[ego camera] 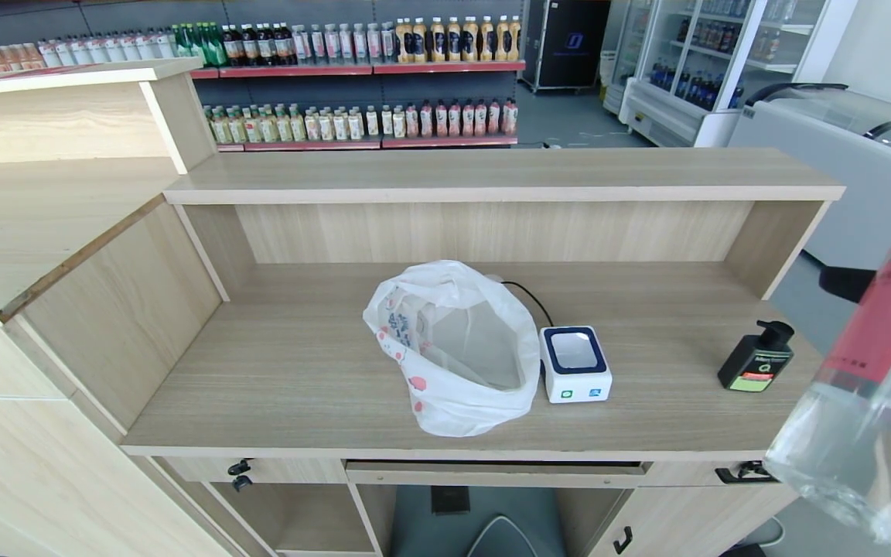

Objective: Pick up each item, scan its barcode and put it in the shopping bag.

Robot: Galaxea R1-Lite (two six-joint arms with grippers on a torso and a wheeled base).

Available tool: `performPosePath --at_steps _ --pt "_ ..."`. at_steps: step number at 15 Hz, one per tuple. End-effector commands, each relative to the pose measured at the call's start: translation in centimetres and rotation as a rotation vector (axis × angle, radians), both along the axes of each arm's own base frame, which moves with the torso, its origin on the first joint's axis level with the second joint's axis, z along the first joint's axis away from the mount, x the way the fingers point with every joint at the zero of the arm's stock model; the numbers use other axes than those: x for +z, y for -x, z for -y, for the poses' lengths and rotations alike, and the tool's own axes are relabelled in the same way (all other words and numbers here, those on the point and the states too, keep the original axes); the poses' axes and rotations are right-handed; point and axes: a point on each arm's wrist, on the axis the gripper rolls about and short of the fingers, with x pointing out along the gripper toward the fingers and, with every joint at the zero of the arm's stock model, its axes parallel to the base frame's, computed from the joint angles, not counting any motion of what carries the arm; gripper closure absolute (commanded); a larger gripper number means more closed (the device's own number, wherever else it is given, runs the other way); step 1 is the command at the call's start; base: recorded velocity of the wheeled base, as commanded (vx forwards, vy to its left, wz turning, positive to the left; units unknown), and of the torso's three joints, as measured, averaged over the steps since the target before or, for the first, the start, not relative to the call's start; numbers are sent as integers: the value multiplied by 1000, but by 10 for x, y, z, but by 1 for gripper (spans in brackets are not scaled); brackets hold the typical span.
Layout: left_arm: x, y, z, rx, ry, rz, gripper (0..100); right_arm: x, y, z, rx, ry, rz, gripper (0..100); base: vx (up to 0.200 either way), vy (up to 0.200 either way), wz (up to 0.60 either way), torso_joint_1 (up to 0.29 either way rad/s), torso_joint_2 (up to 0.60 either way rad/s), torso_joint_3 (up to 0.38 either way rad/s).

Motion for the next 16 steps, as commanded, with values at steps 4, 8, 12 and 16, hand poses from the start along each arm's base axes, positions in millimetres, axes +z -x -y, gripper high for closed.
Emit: performPosePath --at_steps 4,8,12,16 --pt "0 0 0 1 0 0 0 -5 -13 -12 54 8 -15 100 0 0 0 0 0 0" --pt "0 0 0 1 0 0 0 -15 -6 -12 71 17 -31 100 0 0 0 0 0 0" --pt "0 0 0 0 0 0 0 -15 -3 -12 100 18 -31 100 0 0 0 0 0 0" --pt "0 0 0 0 0 0 0 -15 1 -12 132 19 -26 100 0 0 0 0 0 0"
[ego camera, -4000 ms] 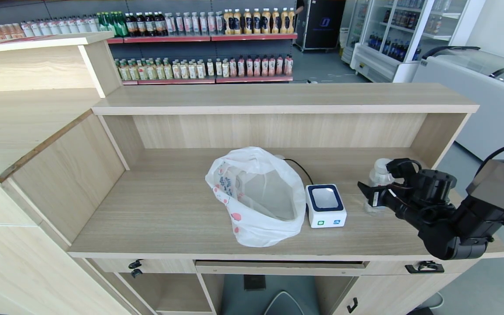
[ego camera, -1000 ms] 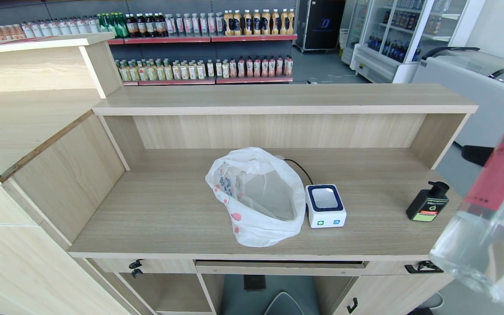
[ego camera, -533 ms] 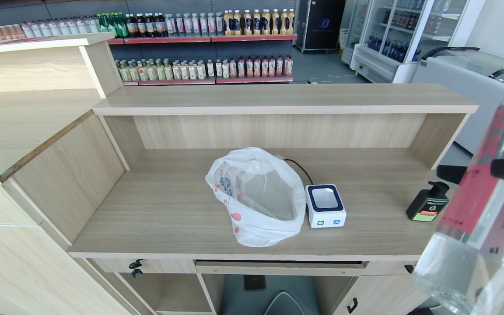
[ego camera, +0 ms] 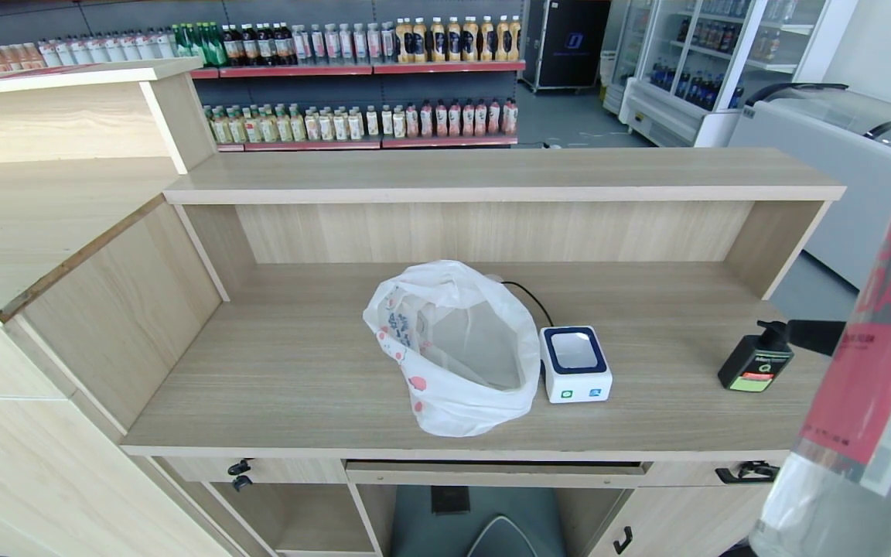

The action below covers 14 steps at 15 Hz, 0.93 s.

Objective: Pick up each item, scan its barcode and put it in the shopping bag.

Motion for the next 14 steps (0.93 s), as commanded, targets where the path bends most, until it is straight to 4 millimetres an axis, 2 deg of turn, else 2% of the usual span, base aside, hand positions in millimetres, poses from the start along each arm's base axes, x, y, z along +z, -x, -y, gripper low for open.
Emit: performPosePath --at_steps 1,8,11,13,14 --pt "0 0 0 0 0 0 0 -1 1 0 6 1 -3 100 0 0 0 0 0 0" --pt "0 0 0 0 0 0 0 -3 5 3 -5 1 0 100 0 0 0 0 0 0" --pt "0 0 0 0 0 0 0 -4 1 8 -67 4 16 100 0 0 0 0 0 0" --pt "0 0 0 2 0 0 0 -9 -11 18 -202 53 98 100 0 0 0 0 0 0" --pt "0 0 0 0 0 0 0 -21 -32 25 -420 147 158 100 0 0 0 0 0 0"
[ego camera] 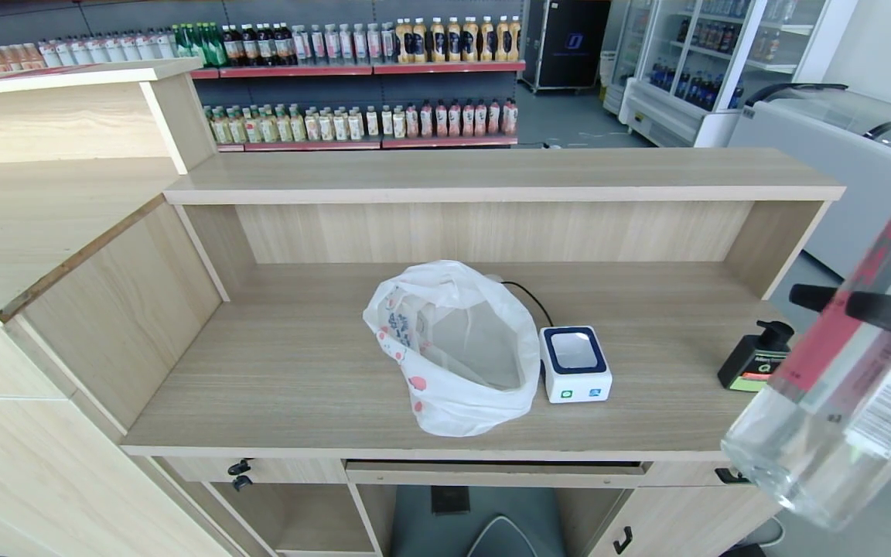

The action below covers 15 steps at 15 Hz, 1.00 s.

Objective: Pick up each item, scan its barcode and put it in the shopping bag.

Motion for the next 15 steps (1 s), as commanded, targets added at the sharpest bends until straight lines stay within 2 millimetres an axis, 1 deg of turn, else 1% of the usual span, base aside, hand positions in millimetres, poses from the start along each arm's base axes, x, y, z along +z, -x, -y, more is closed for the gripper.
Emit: performPosePath --at_steps 1,2,3,4,5,6,7,8,9,11,14,15 --pt "0 0 0 0 0 1 0 -22 -39 15 -288 141 25 100 0 0 0 0 0 0" --pt "0 0 0 2 0 1 0 -25 -46 20 -349 182 48 100 0 0 0 0 0 0" --pt "0 0 0 2 0 1 0 -37 -60 35 -452 276 109 100 0 0 0 0 0 0" --pt "0 0 0 2 0 1 0 -54 -67 51 -530 388 209 100 0 0 0 0 0 0" --pt "0 0 0 2 0 1 0 -61 -68 56 -552 440 243 100 0 0 0 0 0 0" --pt "0 0 0 2 0 1 0 -71 -68 72 -608 570 301 100 0 0 0 0 0 0" --pt "0 0 0 2 0 1 0 -73 -68 78 -627 617 313 100 0 0 0 0 0 0" --pt "0 0 0 0 0 1 0 -75 -69 86 -642 709 355 100 0 0 0 0 0 0" --pt "0 0 0 2 0 1 0 -77 -71 88 -640 754 379 100 0 0 0 0 0 0" --pt "0 0 0 0 0 1 0 -73 -73 89 -623 881 503 100 0 0 0 0 0 0" --pt "0 0 0 2 0 1 0 -69 -73 90 -625 969 610 100 0 0 0 0 0 0" --pt "0 0 0 0 0 1 0 -69 -74 91 -625 976 621 100 0 0 600 7 7 7"
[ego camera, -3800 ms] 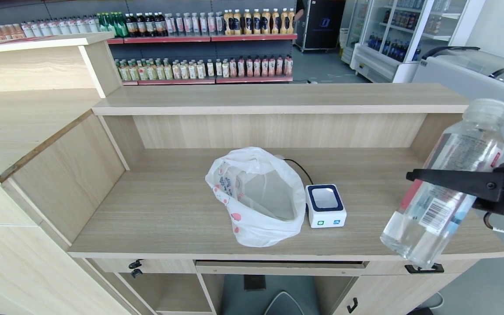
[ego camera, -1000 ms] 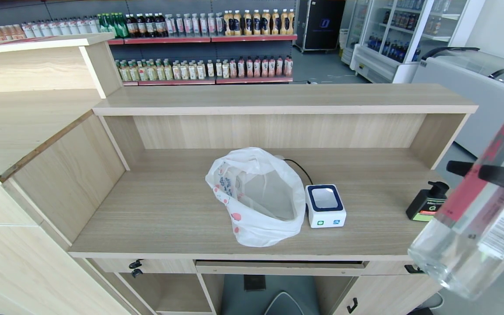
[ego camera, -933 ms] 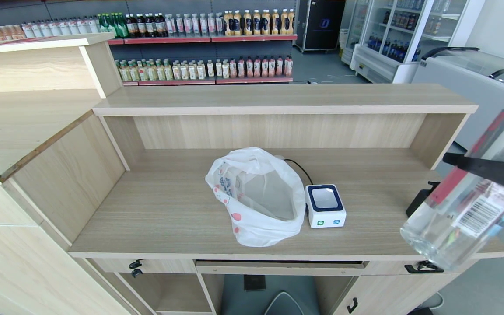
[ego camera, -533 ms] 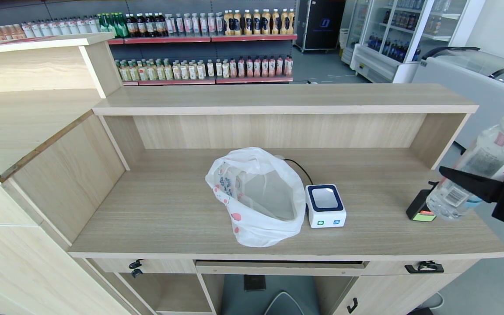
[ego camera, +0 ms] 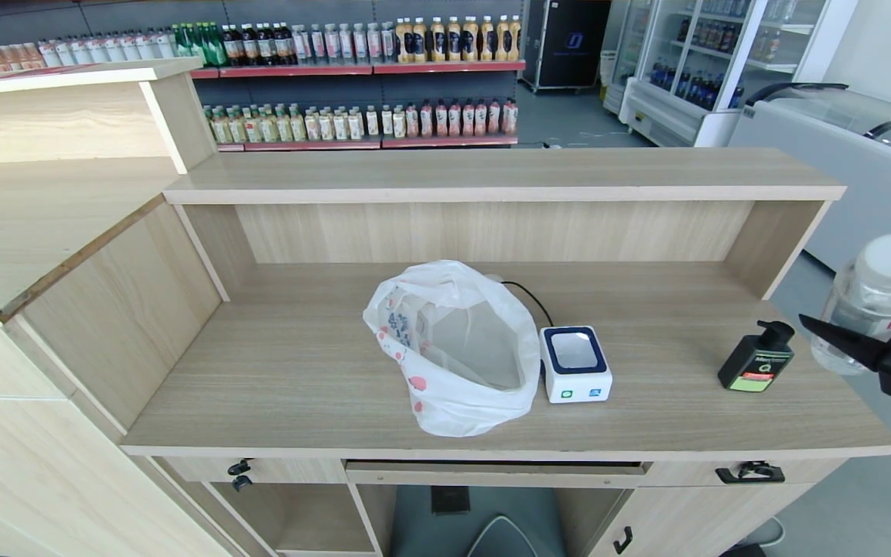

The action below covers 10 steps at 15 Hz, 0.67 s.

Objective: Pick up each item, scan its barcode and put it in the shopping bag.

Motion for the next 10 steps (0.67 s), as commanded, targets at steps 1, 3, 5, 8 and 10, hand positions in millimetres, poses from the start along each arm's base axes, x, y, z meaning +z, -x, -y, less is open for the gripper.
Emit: performPosePath --at_steps 1,3,5,8,10 --pt "0 0 0 1 0 1 0 -2 -4 3 -21 38 10 100 0 0 600 2 2 2" --pt "0 0 0 1 0 1 0 -3 -9 6 -67 85 32 100 0 0 600 -2 5 7" --pt "0 0 0 1 0 1 0 -7 -20 9 -68 98 60 100 0 0 600 0 -5 2" --pt "0 0 0 1 0 1 0 -24 -47 9 9 121 74 100 0 0 400 0 5 3" --pt "0 0 0 1 0 1 0 -40 -62 11 77 139 55 100 0 0 0 0 0 0"
